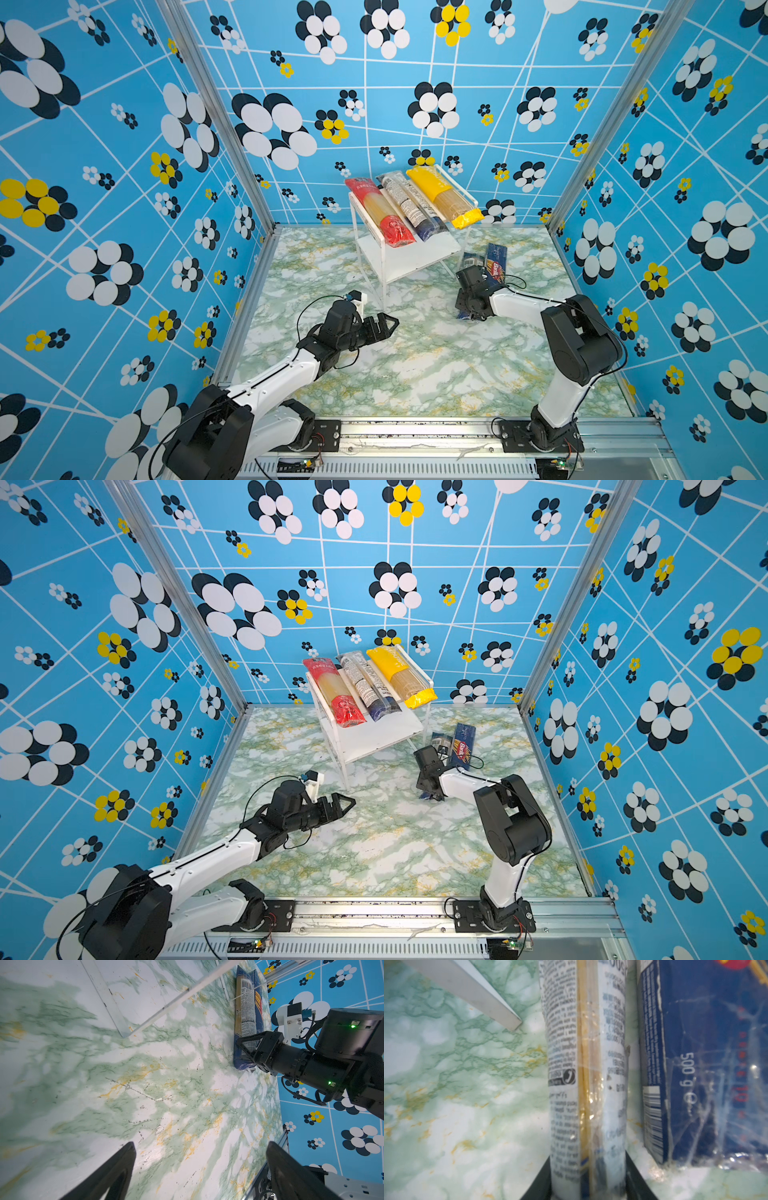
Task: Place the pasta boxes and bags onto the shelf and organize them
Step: 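Hold the clear spaghetti bag with the right gripper and adjust grip, then lift the clear spaghetti bag upright with the right gripper, drawing it back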
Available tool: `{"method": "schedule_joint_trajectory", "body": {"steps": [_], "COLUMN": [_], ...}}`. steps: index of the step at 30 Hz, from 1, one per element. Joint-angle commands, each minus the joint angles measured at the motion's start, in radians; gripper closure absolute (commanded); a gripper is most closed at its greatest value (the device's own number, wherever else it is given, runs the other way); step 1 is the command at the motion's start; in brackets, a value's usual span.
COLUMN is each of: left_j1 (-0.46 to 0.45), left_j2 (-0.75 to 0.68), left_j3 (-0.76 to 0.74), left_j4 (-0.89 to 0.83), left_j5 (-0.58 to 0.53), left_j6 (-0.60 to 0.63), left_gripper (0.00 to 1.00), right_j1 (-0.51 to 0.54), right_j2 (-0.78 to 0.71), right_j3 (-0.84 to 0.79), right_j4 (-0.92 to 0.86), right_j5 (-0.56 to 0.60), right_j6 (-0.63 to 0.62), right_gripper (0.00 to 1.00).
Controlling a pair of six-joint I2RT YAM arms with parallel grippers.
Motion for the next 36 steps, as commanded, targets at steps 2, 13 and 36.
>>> {"method": "schedule_joint_trajectory", "body": {"steps": [2, 13, 36], "left_j1": [0.01, 0.01, 0.01], "left_j2": [0.007, 0.004, 0.012], "left_j3": [0.008, 0.002, -0.005], "left_j4": [0.0, -0.001, 0.014], "left_j5": [0.012, 0.011, 0.013], "left_j6": [0.006, 0.004, -0.002], "left_gripper": [0.01, 0.01, 0.01], "right_j1": [0.0, -0.001, 0.001], "right_j2": [0.04, 0.013, -0.103], "right_j3": [-0.046, -0.07, -0.199], "right_j4": [-0.048, -0.046, -0.028], "right_j5": [-0.053, -0.078, -0.229], "right_j6": [-0.031, -0.049, -0.051], "right_gripper": [0.83, 1.0, 1.0]}}
